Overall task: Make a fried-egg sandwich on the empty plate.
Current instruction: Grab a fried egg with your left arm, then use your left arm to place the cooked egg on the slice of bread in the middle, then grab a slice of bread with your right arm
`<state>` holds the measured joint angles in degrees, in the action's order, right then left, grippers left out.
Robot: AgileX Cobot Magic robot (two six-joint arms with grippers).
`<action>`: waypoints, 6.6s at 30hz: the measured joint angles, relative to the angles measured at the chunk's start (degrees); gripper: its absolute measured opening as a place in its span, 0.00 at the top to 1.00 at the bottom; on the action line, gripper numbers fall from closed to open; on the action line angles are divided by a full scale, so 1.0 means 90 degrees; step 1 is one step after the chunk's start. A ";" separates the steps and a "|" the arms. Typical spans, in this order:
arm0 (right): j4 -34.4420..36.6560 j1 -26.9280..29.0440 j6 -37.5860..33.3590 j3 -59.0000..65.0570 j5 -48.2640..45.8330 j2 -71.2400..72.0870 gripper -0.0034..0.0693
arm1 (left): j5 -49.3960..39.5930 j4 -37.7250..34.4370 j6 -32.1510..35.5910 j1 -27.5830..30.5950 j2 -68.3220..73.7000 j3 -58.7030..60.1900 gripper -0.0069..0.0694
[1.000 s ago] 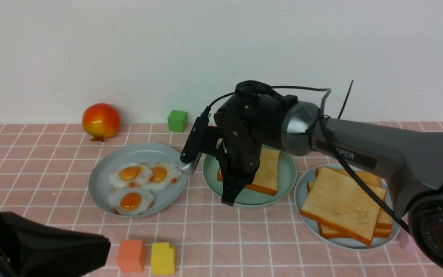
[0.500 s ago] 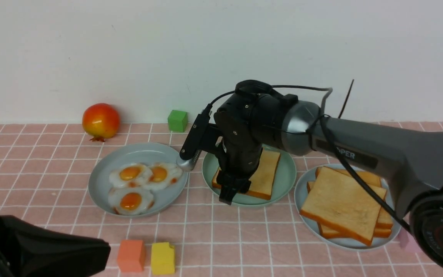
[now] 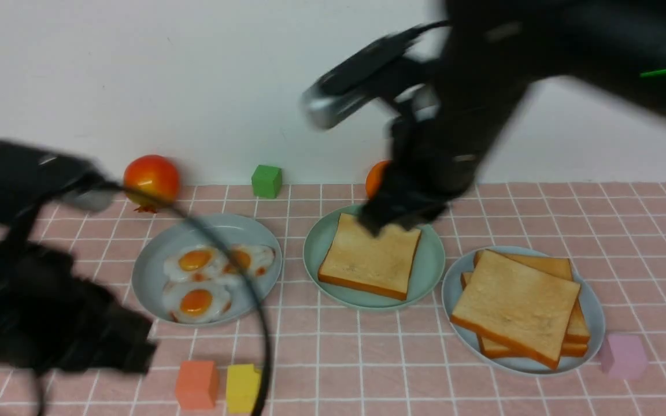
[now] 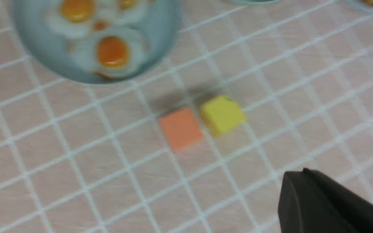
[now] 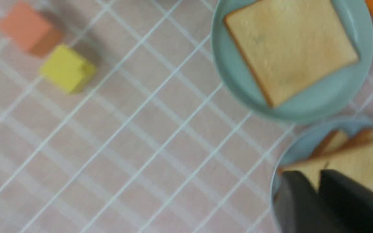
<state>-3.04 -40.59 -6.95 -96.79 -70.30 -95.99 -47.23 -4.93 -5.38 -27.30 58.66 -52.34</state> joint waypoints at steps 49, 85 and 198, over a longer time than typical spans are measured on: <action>0.1488 0.0000 0.0429 0.4457 0.0751 0.5618 0.94 | 0.2846 0.0647 0.2883 0.1160 0.6012 -0.2248 0.48; 0.1512 0.0000 0.0429 0.4464 0.0621 0.5618 0.92 | 0.3126 0.1192 0.2792 0.1160 0.6138 -0.2248 0.43; -0.0587 0.0000 0.2238 0.4464 -0.0178 0.6429 0.91 | 0.0436 -0.0647 0.2657 -0.1238 0.5855 -0.5262 0.68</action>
<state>-8.32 -40.59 13.19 -56.61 -71.90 -38.13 -43.30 -10.75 18.53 -38.44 111.35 -99.70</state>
